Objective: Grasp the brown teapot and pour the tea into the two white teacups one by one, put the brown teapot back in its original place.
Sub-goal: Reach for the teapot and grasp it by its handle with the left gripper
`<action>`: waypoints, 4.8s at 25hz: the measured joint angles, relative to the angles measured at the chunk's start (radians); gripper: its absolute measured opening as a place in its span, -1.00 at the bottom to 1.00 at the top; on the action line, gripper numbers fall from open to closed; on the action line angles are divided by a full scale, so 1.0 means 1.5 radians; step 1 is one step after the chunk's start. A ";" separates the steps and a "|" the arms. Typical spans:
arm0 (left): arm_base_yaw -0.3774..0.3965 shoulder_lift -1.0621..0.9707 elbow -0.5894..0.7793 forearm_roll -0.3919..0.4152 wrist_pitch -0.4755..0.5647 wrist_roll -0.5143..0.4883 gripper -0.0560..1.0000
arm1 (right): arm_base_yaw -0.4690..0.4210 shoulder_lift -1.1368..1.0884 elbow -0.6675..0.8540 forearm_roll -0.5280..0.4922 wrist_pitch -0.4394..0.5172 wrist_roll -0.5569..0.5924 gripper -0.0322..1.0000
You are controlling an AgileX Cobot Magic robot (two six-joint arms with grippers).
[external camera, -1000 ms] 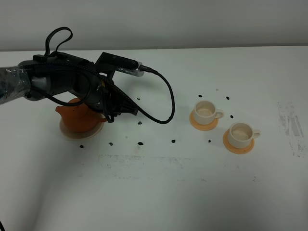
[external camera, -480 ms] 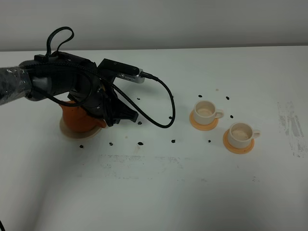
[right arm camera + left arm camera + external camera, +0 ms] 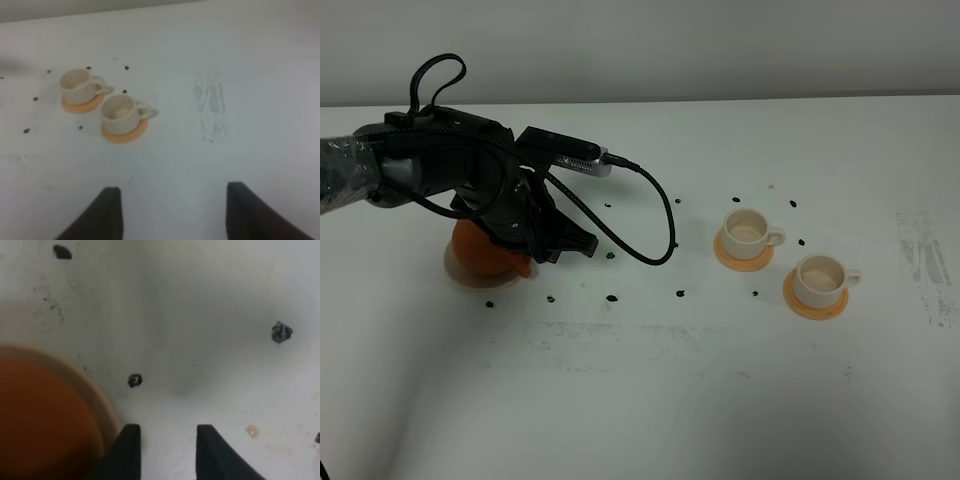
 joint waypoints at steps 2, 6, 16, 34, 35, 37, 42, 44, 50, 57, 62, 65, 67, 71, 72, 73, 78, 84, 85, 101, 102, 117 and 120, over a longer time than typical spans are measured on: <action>0.001 0.000 0.000 0.001 0.007 0.000 -0.40 | 0.000 0.000 0.000 0.000 0.000 0.000 -0.07; 0.001 0.000 0.000 0.002 0.015 0.006 -0.40 | 0.000 0.000 0.000 0.000 0.000 0.000 -0.07; 0.009 0.000 -0.017 0.001 0.054 0.019 -0.40 | 0.000 0.000 0.000 0.000 0.000 0.000 -0.07; 0.014 -0.001 -0.020 -0.001 0.121 0.087 -0.40 | 0.000 0.000 0.000 0.000 0.000 0.000 -0.07; 0.014 -0.001 -0.020 -0.001 0.124 0.093 -0.40 | 0.000 0.000 0.000 0.000 0.000 0.000 -0.07; 0.014 -0.001 -0.020 -0.001 0.129 0.104 -0.40 | 0.000 0.000 0.000 0.000 0.000 0.000 -0.07; 0.014 -0.001 -0.020 0.008 0.143 0.129 -0.40 | 0.000 0.000 0.000 0.000 0.000 0.000 -0.07; 0.014 -0.001 -0.020 0.014 0.146 0.134 -0.40 | 0.000 0.000 0.000 0.000 0.000 0.000 -0.07; 0.014 -0.002 -0.020 0.024 0.160 0.138 -0.40 | 0.000 0.000 0.000 0.000 0.000 0.000 -0.07; 0.014 -0.002 -0.020 0.026 0.154 0.185 -0.40 | 0.000 0.000 0.000 0.000 0.000 0.000 -0.07; 0.014 -0.002 -0.020 0.026 0.132 0.188 -0.40 | 0.000 0.000 0.000 0.000 0.000 0.000 -0.07; 0.014 -0.002 -0.020 0.022 0.107 0.194 -0.40 | 0.000 0.000 0.000 0.000 0.000 0.000 -0.07; 0.014 -0.003 -0.020 0.017 0.094 0.204 -0.40 | 0.000 0.000 0.000 0.000 0.000 0.000 -0.07; 0.013 -0.006 -0.020 0.013 0.089 0.224 -0.40 | 0.000 0.000 0.000 0.000 0.000 0.000 -0.07; 0.013 -0.006 -0.020 0.013 0.089 0.224 -0.40 | 0.000 0.000 0.000 0.000 0.000 0.000 -0.07; 0.013 -0.006 -0.020 0.009 0.089 0.225 -0.40 | 0.000 0.000 0.000 0.000 0.000 0.000 -0.07; 0.011 -0.006 -0.020 0.004 0.087 0.227 -0.40 | 0.000 0.000 0.000 0.000 0.000 0.000 -0.07; 0.000 -0.003 -0.020 0.001 0.058 0.230 -0.40 | 0.000 0.000 0.000 0.000 0.000 0.000 -0.07; -0.002 0.000 -0.020 -0.006 0.050 0.236 -0.40 | 0.000 0.000 0.000 0.000 0.000 0.000 -0.07; -0.094 -0.168 0.067 -0.029 -0.028 0.246 -0.40 | 0.000 0.000 0.000 0.000 0.000 0.000 -0.08; -0.094 -0.183 0.091 -0.015 -0.045 0.228 -0.40 | 0.000 0.000 0.000 0.000 0.000 0.000 -0.08; -0.036 -0.177 0.361 -0.036 -0.403 0.036 -0.40 | 0.000 0.000 0.000 0.000 0.000 0.000 -0.08; -0.025 -0.156 0.365 -0.062 -0.437 0.034 -0.40 | 0.000 0.000 0.000 0.000 0.000 0.000 -0.08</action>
